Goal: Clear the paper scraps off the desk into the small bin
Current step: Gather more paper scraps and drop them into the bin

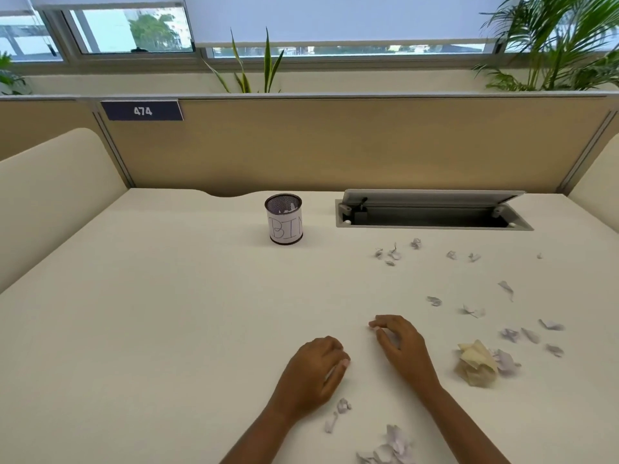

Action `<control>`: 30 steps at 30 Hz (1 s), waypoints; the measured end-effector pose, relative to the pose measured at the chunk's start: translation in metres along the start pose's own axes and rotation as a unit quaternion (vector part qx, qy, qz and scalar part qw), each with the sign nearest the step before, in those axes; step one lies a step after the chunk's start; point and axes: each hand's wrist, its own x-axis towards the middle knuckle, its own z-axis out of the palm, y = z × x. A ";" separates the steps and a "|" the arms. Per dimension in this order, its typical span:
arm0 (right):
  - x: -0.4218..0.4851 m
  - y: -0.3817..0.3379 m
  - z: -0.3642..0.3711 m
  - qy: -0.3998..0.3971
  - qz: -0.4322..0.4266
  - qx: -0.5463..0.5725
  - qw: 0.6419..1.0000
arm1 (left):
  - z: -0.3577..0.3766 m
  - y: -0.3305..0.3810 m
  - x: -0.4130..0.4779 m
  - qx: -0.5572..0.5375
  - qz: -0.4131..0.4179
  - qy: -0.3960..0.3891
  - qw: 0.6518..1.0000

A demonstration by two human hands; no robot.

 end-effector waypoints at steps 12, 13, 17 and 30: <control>-0.074 -0.017 -0.065 -0.317 0.066 -0.089 0.942 | -0.012 0.014 -0.054 -0.001 0.036 -0.120 0.992; -0.080 -0.019 -0.070 -0.342 0.072 -0.101 0.931 | -0.011 0.019 -0.058 -0.002 0.026 -0.124 0.992; -0.104 -0.026 -0.071 -0.376 0.049 -0.175 0.908 | 0.007 0.042 -0.068 0.042 -0.038 -0.116 0.992; -0.095 -0.031 -0.025 -0.203 0.051 -0.097 0.973 | 0.035 0.060 -0.037 -0.058 -0.125 0.014 0.990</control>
